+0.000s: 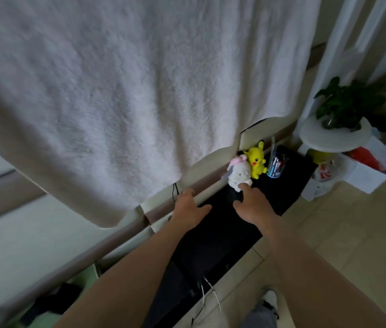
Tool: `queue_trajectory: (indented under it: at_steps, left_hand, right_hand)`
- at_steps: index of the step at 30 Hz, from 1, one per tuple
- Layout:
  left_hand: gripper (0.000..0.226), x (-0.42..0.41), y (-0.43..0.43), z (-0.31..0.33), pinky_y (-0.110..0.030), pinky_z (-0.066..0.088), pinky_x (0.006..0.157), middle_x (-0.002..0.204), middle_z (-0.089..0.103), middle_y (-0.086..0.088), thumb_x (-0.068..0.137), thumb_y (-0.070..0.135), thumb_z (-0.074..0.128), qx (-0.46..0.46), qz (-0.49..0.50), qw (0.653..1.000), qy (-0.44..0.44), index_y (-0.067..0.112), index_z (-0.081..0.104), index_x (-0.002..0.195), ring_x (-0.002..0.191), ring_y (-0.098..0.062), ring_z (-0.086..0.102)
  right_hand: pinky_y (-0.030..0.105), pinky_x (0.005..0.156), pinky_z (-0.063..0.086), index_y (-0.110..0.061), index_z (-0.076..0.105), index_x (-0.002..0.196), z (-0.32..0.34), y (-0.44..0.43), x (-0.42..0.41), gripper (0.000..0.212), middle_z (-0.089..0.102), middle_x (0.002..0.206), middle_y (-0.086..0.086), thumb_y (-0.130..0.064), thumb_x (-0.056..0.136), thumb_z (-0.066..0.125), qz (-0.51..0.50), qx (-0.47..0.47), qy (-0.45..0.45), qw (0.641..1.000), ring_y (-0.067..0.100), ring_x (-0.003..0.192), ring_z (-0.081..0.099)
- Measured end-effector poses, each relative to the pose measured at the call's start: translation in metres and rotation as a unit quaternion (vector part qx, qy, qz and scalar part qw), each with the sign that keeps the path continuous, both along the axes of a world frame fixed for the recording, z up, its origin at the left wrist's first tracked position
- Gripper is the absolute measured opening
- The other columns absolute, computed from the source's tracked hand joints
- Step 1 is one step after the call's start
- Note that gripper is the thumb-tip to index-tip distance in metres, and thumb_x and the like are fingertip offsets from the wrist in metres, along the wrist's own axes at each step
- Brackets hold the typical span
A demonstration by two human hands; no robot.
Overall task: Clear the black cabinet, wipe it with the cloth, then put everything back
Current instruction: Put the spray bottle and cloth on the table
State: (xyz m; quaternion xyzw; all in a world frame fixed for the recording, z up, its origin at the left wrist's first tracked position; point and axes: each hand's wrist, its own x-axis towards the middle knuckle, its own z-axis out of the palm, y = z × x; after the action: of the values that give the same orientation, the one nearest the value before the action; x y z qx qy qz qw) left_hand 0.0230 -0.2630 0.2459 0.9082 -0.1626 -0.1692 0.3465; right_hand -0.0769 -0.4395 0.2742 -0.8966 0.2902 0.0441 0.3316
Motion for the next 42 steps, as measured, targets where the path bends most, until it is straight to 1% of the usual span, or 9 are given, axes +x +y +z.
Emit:
queue_trajectory:
  at_steps: [2, 6, 15, 20, 23, 28, 32, 37, 42]
  left_hand:
    - [0.066, -0.012, 0.028, 0.013, -0.034, 0.049, 0.091, 0.125, 0.055, -0.008, 0.081, 0.045, 0.077, 0.011, -0.007, 1.000, -0.014, 0.012, 0.049, 0.132, 0.111, -0.024, 0.057]
    - [0.065, -0.031, 0.077, 0.021, -0.034, 0.049, 0.095, 0.130, 0.053, -0.005, 0.083, 0.044, 0.076, 0.013, 0.005, 1.000, -0.013, 0.015, 0.047, 0.134, 0.115, -0.023, 0.054]
    - [0.064, -0.077, 0.146, 0.042, -0.027, 0.043, 0.084, 0.127, 0.053, -0.004, 0.084, 0.046, 0.074, 0.021, 0.091, 0.995, -0.030, 0.016, 0.047, 0.134, 0.107, -0.019, 0.052]
    - [0.070, -0.109, 0.181, 0.057, -0.029, 0.042, 0.091, 0.133, 0.050, -0.005, 0.085, 0.044, 0.074, 0.029, 0.143, 0.989, -0.031, 0.015, 0.042, 0.140, 0.120, -0.023, 0.050]
    - [0.069, -0.132, 0.209, 0.058, -0.031, 0.044, 0.094, 0.135, 0.047, -0.004, 0.086, 0.043, 0.071, 0.048, 0.176, 0.983, -0.021, 0.015, 0.041, 0.142, 0.121, -0.024, 0.050]
    - [0.061, -0.163, 0.262, 0.057, -0.026, 0.039, 0.087, 0.127, 0.050, -0.004, 0.085, 0.041, 0.073, 0.066, 0.243, 0.967, -0.022, 0.012, 0.048, 0.133, 0.112, -0.019, 0.051]
    - [0.059, -0.183, 0.307, 0.062, -0.026, 0.038, 0.088, 0.124, 0.051, -0.003, 0.084, 0.041, 0.073, 0.083, 0.286, 0.954, -0.030, 0.012, 0.050, 0.131, 0.111, -0.020, 0.051]
    - [0.049, -0.202, 0.364, 0.069, -0.030, 0.047, 0.082, 0.114, 0.056, -0.002, 0.078, 0.040, 0.074, 0.072, 0.351, 0.933, -0.028, 0.018, 0.056, 0.118, 0.099, -0.019, 0.056]
    - [0.058, -0.217, 0.430, 0.065, -0.027, 0.041, 0.083, 0.120, 0.054, -0.004, 0.081, 0.041, 0.074, 0.079, 0.387, 0.918, -0.022, 0.016, 0.051, 0.127, 0.109, -0.022, 0.055]
  right_hand:
    - [0.038, 0.108, 0.038, -0.018, 0.033, 0.155, 0.010, 0.021, -0.013, 0.063, 0.039, 0.150, 0.016, -0.024, 0.096, 0.054, 0.005, 0.008, 0.009, 1.000, 0.035, 0.138, 0.041]
    - [0.039, 0.104, 0.041, -0.019, 0.034, 0.154, 0.026, 0.054, -0.031, 0.063, 0.043, 0.145, 0.016, -0.028, 0.096, 0.055, 0.032, -0.004, 0.022, 0.999, 0.033, 0.133, 0.045]
    - [0.035, 0.097, 0.045, -0.021, 0.032, 0.155, 0.049, 0.107, -0.038, 0.065, 0.043, 0.147, 0.011, -0.032, 0.096, 0.055, 0.149, -0.021, 0.005, 0.989, 0.028, 0.129, 0.049]
    - [0.035, 0.092, 0.049, -0.020, 0.038, 0.149, 0.047, 0.136, -0.047, 0.056, 0.045, 0.142, 0.010, -0.029, 0.096, 0.055, 0.208, -0.009, -0.003, 0.978, 0.028, 0.121, 0.053]
    - [0.033, 0.088, 0.048, -0.023, 0.036, 0.152, 0.043, 0.155, -0.053, 0.061, 0.043, 0.145, 0.009, -0.030, 0.095, 0.056, 0.235, 0.009, -0.001, 0.972, 0.026, 0.119, 0.054]
    - [0.036, 0.096, 0.048, -0.022, 0.036, 0.153, 0.044, 0.193, -0.059, 0.064, 0.042, 0.147, 0.008, -0.028, 0.093, 0.057, 0.279, 0.026, -0.001, 0.960, 0.026, 0.124, 0.052]
    - [0.039, 0.107, 0.043, -0.022, 0.032, 0.156, 0.053, 0.230, -0.056, 0.067, 0.035, 0.156, 0.008, -0.028, 0.093, 0.055, 0.328, 0.024, 0.003, 0.944, 0.027, 0.138, 0.043]
    - [0.042, 0.101, 0.049, -0.022, 0.034, 0.154, 0.064, 0.290, -0.053, 0.065, 0.045, 0.149, 0.008, -0.030, 0.093, 0.055, 0.379, 0.016, -0.003, 0.925, 0.028, 0.129, 0.051]
    - [0.038, 0.099, 0.046, -0.022, 0.037, 0.150, 0.063, 0.359, -0.054, 0.061, 0.052, 0.140, 0.008, -0.031, 0.093, 0.055, 0.422, -0.005, -0.003, 0.906, 0.028, 0.128, 0.050]
